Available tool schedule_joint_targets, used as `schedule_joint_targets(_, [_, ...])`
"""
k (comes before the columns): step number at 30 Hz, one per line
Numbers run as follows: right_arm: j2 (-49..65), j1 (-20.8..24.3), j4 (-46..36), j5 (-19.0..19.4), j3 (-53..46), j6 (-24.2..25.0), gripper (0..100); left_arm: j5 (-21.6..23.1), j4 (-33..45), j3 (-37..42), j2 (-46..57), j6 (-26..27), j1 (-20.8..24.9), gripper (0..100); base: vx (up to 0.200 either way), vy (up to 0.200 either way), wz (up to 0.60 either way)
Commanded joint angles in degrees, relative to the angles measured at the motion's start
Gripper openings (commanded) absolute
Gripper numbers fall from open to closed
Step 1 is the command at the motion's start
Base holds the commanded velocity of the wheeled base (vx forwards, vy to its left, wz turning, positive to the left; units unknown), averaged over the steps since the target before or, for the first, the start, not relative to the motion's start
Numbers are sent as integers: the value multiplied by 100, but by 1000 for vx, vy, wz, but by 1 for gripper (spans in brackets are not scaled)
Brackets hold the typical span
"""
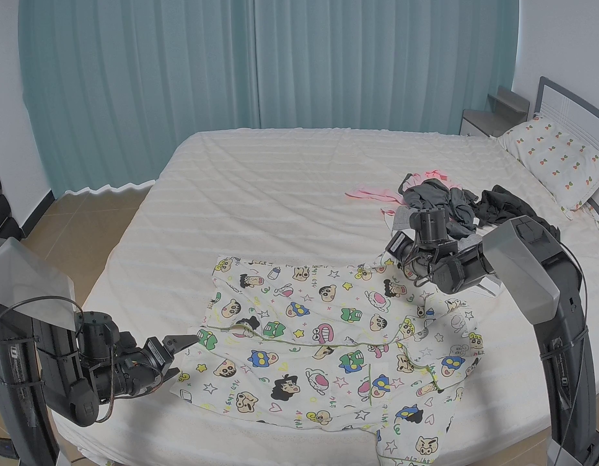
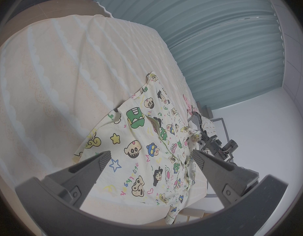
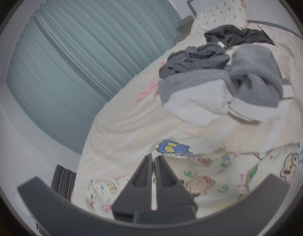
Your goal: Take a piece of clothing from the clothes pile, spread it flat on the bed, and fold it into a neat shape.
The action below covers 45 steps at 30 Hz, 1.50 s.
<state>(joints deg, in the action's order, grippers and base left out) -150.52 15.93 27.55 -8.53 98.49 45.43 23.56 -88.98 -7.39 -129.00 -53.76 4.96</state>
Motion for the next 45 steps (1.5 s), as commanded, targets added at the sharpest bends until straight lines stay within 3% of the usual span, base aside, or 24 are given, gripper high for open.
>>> schedule_joint_targets(1, [-435,6,-391,-122,979,18,0,-10,-102,9,-11,-3,5,100,0,0,0])
schedule_joint_targets(9, [-813,6,-804,-289,1610,-8,0,-10,-102,9,-11,-3,5,100,0,0,0])
schedule_joint_targets(10, [-865,6,-830,-289,1610,-17,100,-10,-102,9,-11,-3,5,100,0,0,0])
schedule_joint_targets(20, [-1173,-11,-778,-544,1610,-26,100,-19,-102,18,-11,6,5,100,0,0,0])
schedule_joint_targets(25, [-1190,-20,-364,-641,1610,115,100,-19,-102,18,-11,6,5,100,0,0,0])
schedule_joint_targets(29, [-1050,-55,75,-641,1610,361,100,-27,-102,18,-11,6,5,100,0,0,0])
schedule_joint_targets(38, [-848,-328,137,-641,1610,1011,100,-27,-102,18,-11,-3,5,100,0,0,0])
schedule_joint_targets(45, [-883,-407,137,-597,1610,1134,100,-27,-102,18,-11,6,5,100,0,0,0])
